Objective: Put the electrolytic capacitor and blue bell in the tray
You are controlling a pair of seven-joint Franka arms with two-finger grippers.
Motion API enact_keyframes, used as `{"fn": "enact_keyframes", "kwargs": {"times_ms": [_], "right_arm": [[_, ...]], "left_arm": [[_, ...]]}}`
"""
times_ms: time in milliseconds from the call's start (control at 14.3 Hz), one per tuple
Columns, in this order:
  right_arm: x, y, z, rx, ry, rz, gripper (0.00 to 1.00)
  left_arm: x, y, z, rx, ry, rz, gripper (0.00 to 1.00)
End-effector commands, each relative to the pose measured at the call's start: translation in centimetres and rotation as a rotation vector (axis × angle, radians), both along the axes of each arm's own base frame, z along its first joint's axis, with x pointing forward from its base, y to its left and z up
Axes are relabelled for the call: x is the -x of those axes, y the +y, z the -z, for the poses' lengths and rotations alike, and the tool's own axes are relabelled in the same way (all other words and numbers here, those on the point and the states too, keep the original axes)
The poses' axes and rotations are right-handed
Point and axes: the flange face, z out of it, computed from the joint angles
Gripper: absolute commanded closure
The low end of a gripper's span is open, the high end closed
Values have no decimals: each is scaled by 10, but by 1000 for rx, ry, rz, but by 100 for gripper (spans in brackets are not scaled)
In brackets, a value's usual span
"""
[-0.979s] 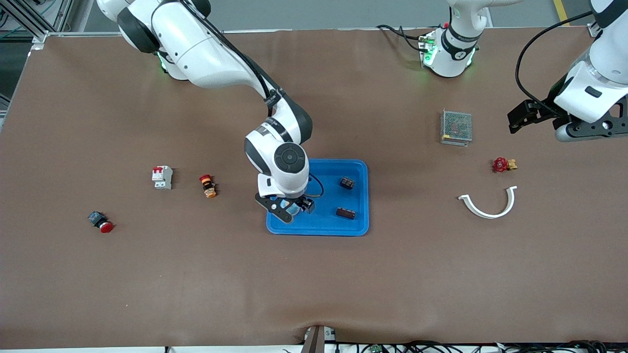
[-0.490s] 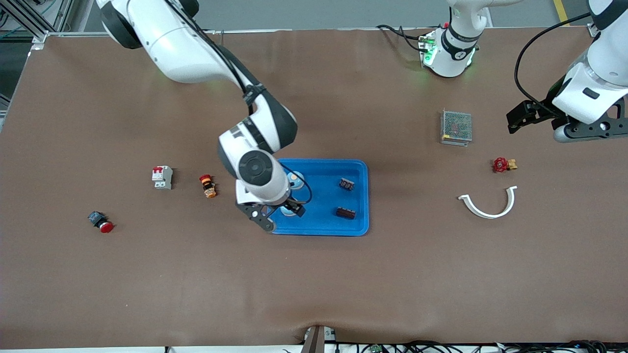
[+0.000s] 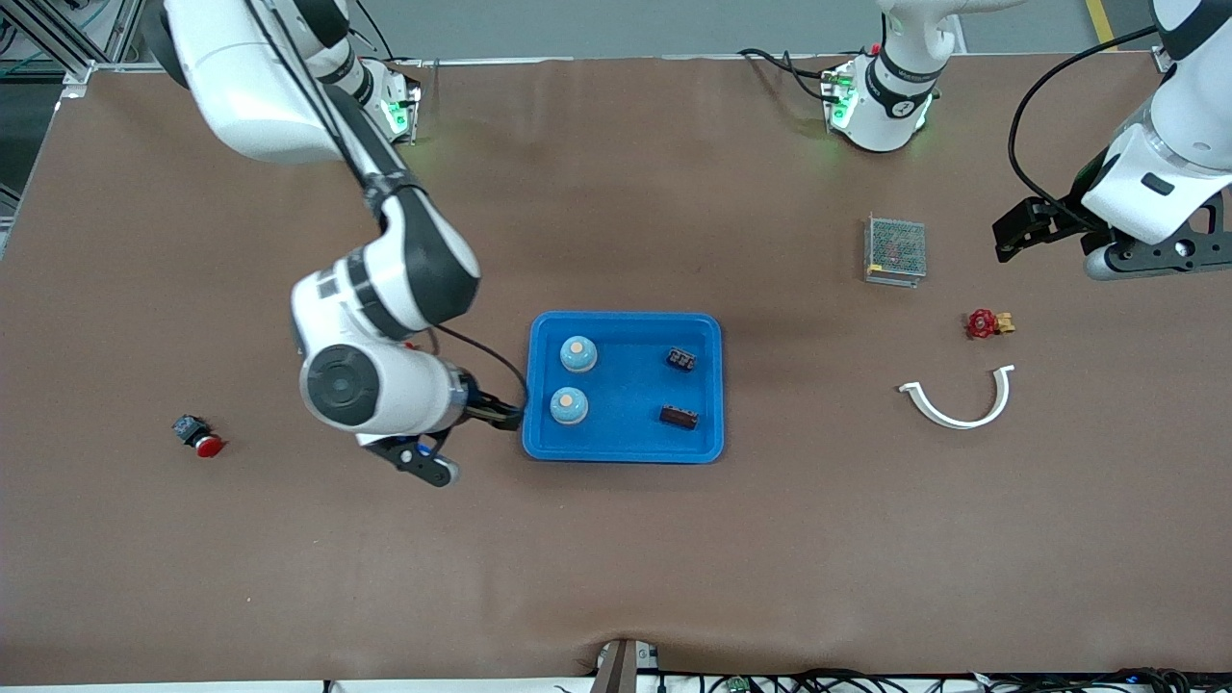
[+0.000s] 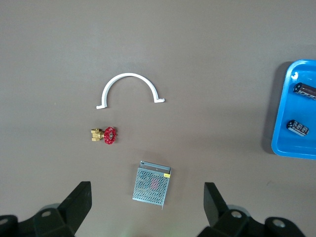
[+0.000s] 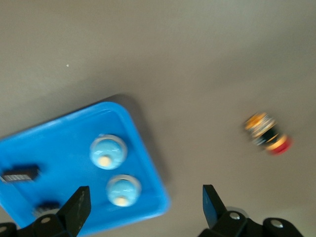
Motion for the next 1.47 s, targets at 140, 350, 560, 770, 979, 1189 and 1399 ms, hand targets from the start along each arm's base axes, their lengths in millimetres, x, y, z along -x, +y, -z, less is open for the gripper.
{"fn": "enact_keyframes", "kwargs": {"times_ms": [140,350,560,770,979,1189,1399], "right_arm": [[-14,-105,-47,13,-37,-243,0],[-21,-158,-45,88,-7,-208,0],[-28,-186,-48,91,-31,-215,0],[-41,-215,-52,89,-111,-222,0],[-44,-247,-51,75,-116,-265,0],[-51,-299,-51,55,-160,-317,0],[-51,-351,-39,38,-171,-350,0]], "left_arm": [[13,-4,-8,15,-3,18,0],[13,-5,-6,14,0,19,0],[14,-5,-7,14,-1,19,0],[13,-5,-7,15,-1,21,0],[14,-11,-7,14,-4,32,0],[14,-13,-7,14,-4,33,0],[15,-13,-8,13,-4,33,0]]}}
